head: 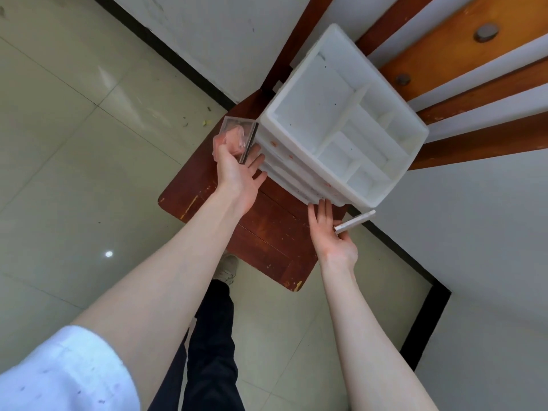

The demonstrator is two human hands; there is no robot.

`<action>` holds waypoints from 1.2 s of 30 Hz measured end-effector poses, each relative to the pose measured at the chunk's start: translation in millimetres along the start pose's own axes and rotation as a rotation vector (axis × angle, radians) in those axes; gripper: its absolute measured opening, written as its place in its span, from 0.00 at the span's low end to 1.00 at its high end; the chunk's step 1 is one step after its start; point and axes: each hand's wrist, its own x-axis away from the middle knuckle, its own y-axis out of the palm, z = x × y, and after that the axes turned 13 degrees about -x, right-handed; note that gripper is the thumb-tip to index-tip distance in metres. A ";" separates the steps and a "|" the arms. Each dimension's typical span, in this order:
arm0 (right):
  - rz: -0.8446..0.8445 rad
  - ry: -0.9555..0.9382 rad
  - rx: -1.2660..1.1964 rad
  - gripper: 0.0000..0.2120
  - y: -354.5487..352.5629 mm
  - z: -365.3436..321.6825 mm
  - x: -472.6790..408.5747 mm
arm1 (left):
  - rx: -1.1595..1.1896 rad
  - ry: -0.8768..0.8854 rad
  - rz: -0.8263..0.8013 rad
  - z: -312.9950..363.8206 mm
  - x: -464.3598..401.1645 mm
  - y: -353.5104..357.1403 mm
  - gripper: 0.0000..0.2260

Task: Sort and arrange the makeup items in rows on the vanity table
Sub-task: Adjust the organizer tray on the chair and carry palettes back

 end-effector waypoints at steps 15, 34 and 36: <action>0.123 -0.167 0.409 0.11 -14.7 -25.3 119.4 | -0.869 0.054 -0.198 7.4 125.3 -14.7 0.15; -0.284 -0.760 0.001 0.08 -126.8 -143.3 398.2 | -1.722 0.280 -1.224 -84.1 379.1 121.2 0.06; -0.287 -0.856 -0.082 0.09 -161.9 -157.2 432.0 | -1.797 0.262 -1.349 -121.3 409.3 115.4 0.07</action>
